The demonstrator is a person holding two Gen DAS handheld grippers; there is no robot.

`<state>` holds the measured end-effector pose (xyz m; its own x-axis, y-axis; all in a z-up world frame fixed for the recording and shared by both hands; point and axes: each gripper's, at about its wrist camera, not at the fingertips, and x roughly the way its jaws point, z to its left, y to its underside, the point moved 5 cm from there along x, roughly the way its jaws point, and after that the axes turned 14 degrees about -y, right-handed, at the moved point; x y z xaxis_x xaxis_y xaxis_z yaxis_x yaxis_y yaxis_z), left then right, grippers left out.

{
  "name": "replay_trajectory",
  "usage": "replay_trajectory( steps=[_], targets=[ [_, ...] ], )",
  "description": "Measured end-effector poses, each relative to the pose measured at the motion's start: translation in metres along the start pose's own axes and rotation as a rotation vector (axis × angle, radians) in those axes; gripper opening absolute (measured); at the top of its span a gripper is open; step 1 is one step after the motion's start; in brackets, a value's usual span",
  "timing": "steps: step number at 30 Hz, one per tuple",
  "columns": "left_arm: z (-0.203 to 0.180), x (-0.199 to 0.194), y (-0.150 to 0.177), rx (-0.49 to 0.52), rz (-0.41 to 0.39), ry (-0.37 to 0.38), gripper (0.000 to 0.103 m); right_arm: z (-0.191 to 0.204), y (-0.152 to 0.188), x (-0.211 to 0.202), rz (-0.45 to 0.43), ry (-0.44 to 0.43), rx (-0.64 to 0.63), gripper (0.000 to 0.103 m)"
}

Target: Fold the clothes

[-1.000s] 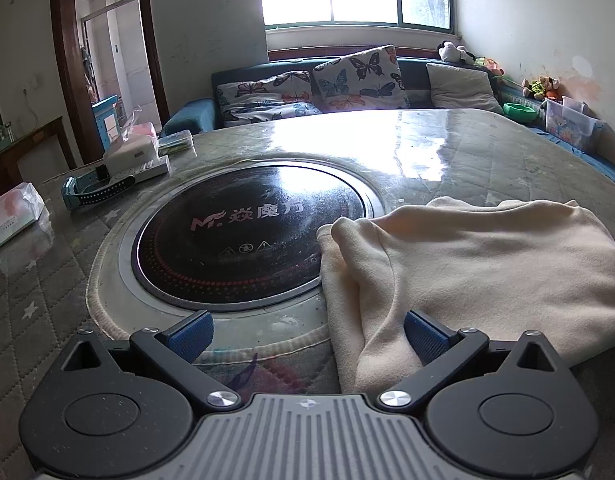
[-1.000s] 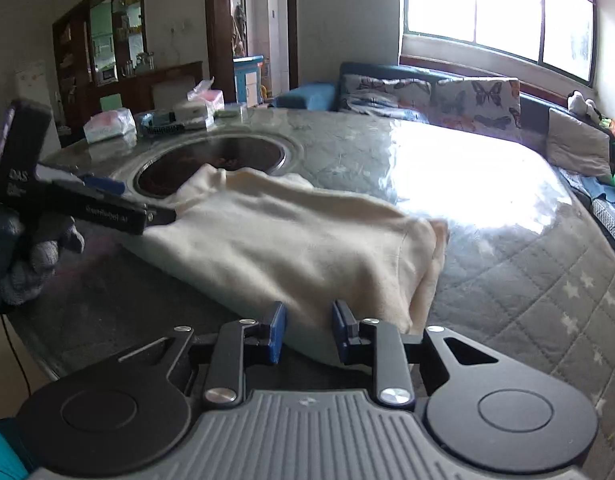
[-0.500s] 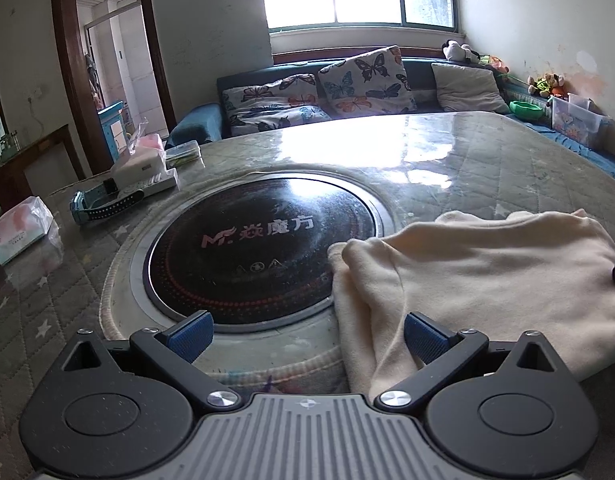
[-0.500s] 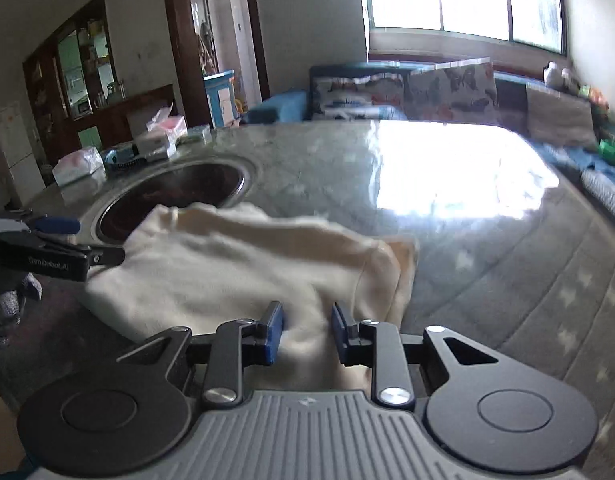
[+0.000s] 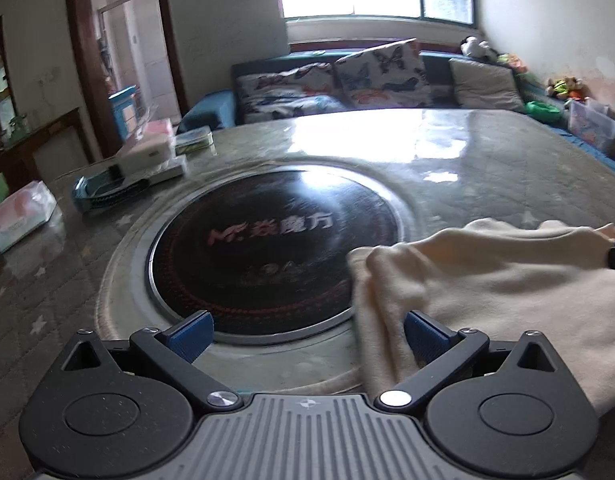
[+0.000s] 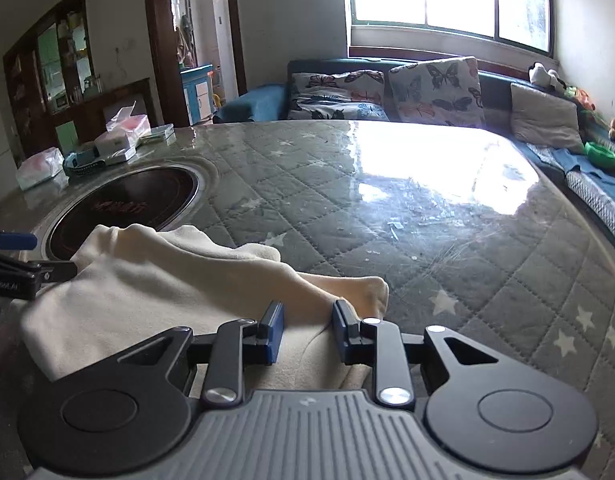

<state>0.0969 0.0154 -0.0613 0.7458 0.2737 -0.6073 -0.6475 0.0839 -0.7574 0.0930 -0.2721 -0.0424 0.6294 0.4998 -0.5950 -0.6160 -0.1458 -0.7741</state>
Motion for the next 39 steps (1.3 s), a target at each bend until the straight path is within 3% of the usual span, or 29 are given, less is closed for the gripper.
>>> replay_trajectory(
  steps=[6, 11, 19, 29, 32, 34, 39],
  targets=[
    [0.008, -0.002, 0.002, -0.015, 0.006, 0.011, 0.103, 0.032, -0.008, -0.018, -0.024, -0.024, -0.094, 0.027],
    [0.023, -0.007, -0.007, -0.064, 0.016, 0.011, 0.103, 0.087, -0.008, -0.019, -0.007, -0.131, -0.226, 0.032],
    [0.045, -0.013, -0.011, -0.178, 0.075, 0.065, 0.103, 0.189, 0.011, 0.014, 0.078, -0.302, -0.506, 0.038],
    [0.054, -0.012, -0.01, -0.315, 0.161, 0.21, 0.103, 0.236, 0.026, 0.062, 0.141, -0.305, -0.642, 0.038],
    [0.049, -0.011, -0.01, -0.338, 0.19, 0.261, 0.103, 0.234, 0.028, 0.064, 0.15, -0.289, -0.644, 0.036],
    [0.045, -0.009, -0.01, -0.346, 0.209, 0.274, 0.103, 0.232, 0.027, 0.062, 0.145, -0.284, -0.626, 0.02],
    [0.039, -0.001, -0.005, -0.426, 0.285, 0.333, 0.103, 0.221, 0.014, 0.05, 0.105, -0.328, -0.506, 0.009]
  ],
)
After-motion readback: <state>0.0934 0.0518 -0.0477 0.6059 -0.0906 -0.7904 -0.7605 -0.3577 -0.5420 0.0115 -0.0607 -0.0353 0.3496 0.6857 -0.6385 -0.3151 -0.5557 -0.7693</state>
